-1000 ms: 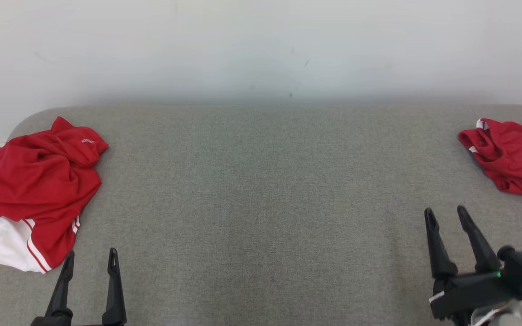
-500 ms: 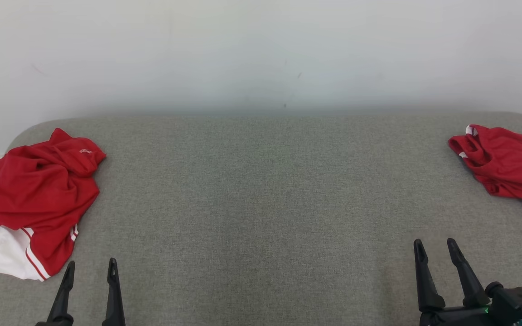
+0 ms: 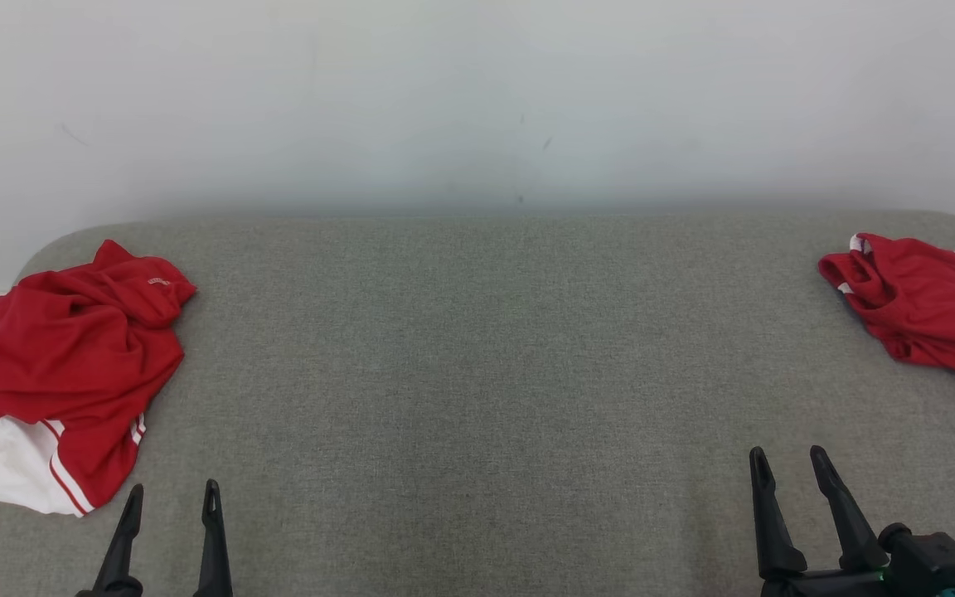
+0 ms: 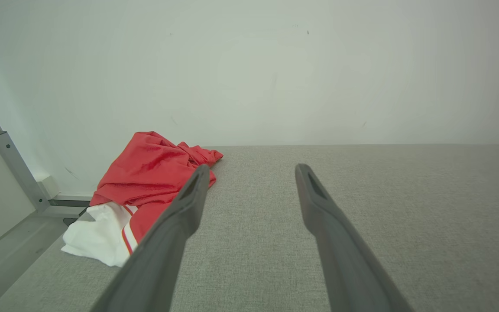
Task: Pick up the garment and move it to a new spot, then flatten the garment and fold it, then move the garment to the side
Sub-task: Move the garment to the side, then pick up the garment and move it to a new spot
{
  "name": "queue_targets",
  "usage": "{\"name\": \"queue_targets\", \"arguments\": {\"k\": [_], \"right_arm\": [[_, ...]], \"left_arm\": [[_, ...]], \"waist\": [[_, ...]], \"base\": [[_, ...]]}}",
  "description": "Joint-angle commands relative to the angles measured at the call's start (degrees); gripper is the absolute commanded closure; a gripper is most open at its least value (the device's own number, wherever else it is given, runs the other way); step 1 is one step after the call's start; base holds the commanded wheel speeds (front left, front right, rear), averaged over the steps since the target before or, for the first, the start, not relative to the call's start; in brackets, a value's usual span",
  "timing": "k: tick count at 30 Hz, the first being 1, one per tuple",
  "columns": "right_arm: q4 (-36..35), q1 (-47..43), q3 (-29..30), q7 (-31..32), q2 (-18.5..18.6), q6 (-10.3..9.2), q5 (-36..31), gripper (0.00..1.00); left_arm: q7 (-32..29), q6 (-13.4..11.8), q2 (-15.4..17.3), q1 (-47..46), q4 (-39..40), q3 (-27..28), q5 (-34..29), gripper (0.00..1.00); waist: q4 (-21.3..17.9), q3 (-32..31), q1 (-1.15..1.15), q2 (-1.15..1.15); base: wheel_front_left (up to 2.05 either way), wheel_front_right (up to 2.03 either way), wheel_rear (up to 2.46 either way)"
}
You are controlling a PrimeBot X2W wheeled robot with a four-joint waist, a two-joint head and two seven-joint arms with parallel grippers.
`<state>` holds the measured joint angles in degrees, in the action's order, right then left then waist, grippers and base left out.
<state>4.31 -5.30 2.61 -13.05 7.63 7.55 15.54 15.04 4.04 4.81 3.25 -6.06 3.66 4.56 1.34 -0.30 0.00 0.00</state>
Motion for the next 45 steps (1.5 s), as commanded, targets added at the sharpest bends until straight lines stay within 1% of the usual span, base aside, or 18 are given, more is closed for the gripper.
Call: {"name": "queue_targets", "arguments": {"k": [1, 7, 10, 19, 25, 31, 38, 45], "right_arm": [[0.11, -0.72, 0.02, 0.11, -0.30, -0.16, -0.05, 0.00], [0.29, -0.93, -0.55, 0.21, -0.32, -0.16, 0.03, 0.00], [0.16, -1.51, -0.40, 0.35, -0.37, -0.16, -0.11, 0.00], [-0.11, -2.59, 0.42, 0.69, -0.78, -0.16, -0.21, 0.00], [-0.15, -2.44, 0.52, 0.81, -0.58, -0.16, -0.28, 0.00], [-0.06, -2.36, 0.04, 1.00, -0.31, -0.16, -0.25, 0.00], [-0.34, -1.80, -0.27, 1.43, -0.11, -0.16, -0.54, 0.00], [0.20, -0.85, -1.46, 1.70, 0.19, -0.16, -0.53, 0.00]], "left_arm": [[0.18, -0.05, -0.02, 0.19, -0.19, -0.03, -0.47, 0.00], [0.18, -0.10, 0.16, 0.12, -0.49, 0.19, -0.35, 0.00], [0.18, -0.35, 0.08, 0.21, -0.45, 0.05, -0.40, 0.00], [0.18, -0.39, 0.63, 0.57, -1.43, 0.47, 0.28, 0.00], [0.18, -0.85, 0.94, 1.06, -1.82, 0.98, 0.60, 0.00], [0.18, -1.20, 1.02, 1.22, -1.67, 1.71, 1.16, 0.00], [0.18, -1.49, 1.18, 1.48, -1.67, 2.17, 1.59, 0.00], [0.18, -1.98, 1.04, 2.16, -0.83, 3.16, 2.04, 0.00]], "waist": [[0.13, -0.06, 0.00, 0.00], [1.99, -0.35, 0.00, 0.00], [4.01, -0.48, 0.00, 0.00], [13.25, -0.20, 0.00, 0.00], [19.15, 0.38, 0.00, 0.00], [24.12, 0.81, 0.00, 0.00], [27.58, 1.08, 0.00, 0.00], [27.90, 1.25, 0.00, 0.00]], "base": [[0.00, 0.00, 0.00], [0.00, 0.00, 0.00], [0.00, 0.00, 0.00], [0.00, 0.00, 0.00], [0.00, 0.00, 0.00], [0.00, 0.00, 0.00], [0.00, 0.00, 0.00], [0.00, 0.00, 0.00]]}}
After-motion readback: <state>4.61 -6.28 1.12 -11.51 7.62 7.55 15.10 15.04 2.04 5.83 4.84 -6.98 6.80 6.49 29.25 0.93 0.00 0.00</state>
